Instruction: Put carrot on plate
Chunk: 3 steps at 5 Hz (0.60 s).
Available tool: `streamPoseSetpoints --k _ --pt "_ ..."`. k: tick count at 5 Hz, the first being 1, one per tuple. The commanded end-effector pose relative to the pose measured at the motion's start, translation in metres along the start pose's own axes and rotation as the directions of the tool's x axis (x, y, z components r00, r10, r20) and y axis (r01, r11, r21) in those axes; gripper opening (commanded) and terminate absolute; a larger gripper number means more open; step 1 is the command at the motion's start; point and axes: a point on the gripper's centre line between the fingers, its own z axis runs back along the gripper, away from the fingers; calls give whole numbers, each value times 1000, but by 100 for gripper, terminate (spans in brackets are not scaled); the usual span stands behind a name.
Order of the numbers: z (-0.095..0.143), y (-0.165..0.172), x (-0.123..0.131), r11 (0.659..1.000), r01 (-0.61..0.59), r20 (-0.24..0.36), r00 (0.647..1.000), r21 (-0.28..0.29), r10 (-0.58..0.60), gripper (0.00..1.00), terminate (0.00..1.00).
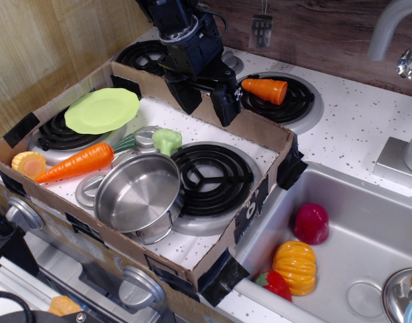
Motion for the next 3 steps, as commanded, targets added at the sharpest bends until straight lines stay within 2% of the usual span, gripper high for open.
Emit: streamPoseSetpoints --k 1,2,3 --pt "0 0 0 1000 0 0 1000 0 0 100 0" --pt "11 0 -17 999 -6 -2 1000 49 6 100 0" --pt "46 5 -28 993 21 -19 1000 114 -19 100 0"
